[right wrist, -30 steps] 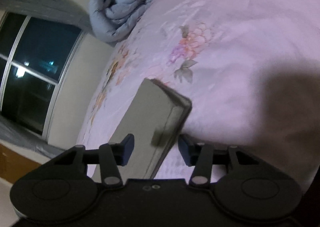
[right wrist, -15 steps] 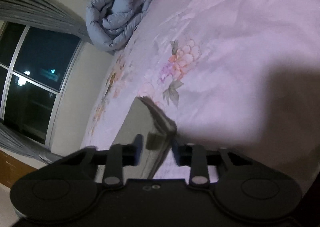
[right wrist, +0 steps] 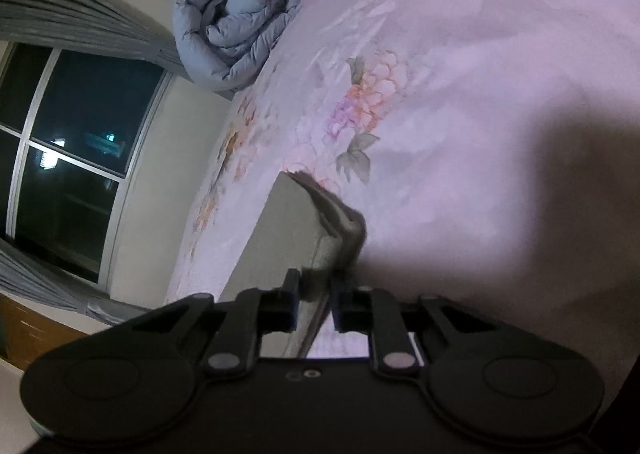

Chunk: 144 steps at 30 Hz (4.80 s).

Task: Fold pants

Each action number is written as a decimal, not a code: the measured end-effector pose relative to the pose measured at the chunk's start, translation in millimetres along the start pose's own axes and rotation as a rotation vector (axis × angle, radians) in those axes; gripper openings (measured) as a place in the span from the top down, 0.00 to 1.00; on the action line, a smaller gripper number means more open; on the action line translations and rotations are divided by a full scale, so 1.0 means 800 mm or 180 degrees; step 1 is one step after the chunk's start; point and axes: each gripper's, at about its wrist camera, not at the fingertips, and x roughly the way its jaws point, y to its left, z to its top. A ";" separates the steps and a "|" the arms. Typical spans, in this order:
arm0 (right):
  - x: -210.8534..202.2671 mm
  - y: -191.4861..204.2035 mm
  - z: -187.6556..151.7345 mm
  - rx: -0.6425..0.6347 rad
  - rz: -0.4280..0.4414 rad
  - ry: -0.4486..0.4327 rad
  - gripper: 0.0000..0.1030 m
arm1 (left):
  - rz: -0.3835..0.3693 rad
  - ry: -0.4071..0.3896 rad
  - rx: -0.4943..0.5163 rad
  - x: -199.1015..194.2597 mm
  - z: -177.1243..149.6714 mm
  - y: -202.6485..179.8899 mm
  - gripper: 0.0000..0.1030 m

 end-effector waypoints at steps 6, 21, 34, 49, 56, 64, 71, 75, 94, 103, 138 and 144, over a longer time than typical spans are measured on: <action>0.007 0.021 0.010 -0.0293 -0.0037 0.0048 0.95 | 0.0120 0.0420 0.0177 0.025 -0.008 0.011 0.00; -0.005 0.029 0.000 -0.0312 -0.0236 0.0007 0.98 | 0.0130 0.0376 0.0173 0.024 -0.016 0.011 0.00; -0.004 0.069 -0.007 -0.0782 -0.0219 -0.0104 1.00 | 0.0135 0.0358 0.0191 0.025 -0.019 0.009 0.00; 0.019 -0.009 0.014 -0.0065 0.0009 0.0053 0.93 | 0.0059 0.0280 0.0126 0.007 -0.018 0.020 0.00; 0.001 -0.031 0.004 0.0332 0.0088 -0.0007 0.81 | 0.0267 0.0133 -0.0218 -0.024 0.001 0.098 0.00; 0.029 -0.009 0.004 0.0145 0.0094 0.0040 0.87 | 0.0616 0.0142 -0.0744 -0.027 -0.007 0.196 0.00; 0.030 -0.007 -0.001 0.0072 0.0076 0.0104 0.91 | 0.0814 0.0560 -0.0416 0.015 -0.007 0.175 0.00; 0.034 -0.004 0.000 0.0020 0.0063 0.0145 0.89 | 0.0762 0.0625 -0.0018 -0.003 -0.019 0.154 0.13; 0.038 0.008 -0.003 -0.0294 0.0032 0.0233 0.83 | 0.0050 0.0366 0.0439 0.032 0.001 -0.049 0.08; 0.035 0.007 -0.003 -0.0244 0.0051 0.0198 0.83 | -0.0091 0.0325 0.0124 0.028 -0.006 -0.065 0.04; 0.035 0.015 -0.008 -0.0409 0.0004 0.0178 0.73 | -0.0671 0.0356 -0.1971 0.064 -0.052 0.054 0.95; 0.035 0.015 -0.008 -0.0410 0.0006 0.0184 0.74 | -0.0705 0.0199 -0.1913 0.041 -0.068 0.052 0.96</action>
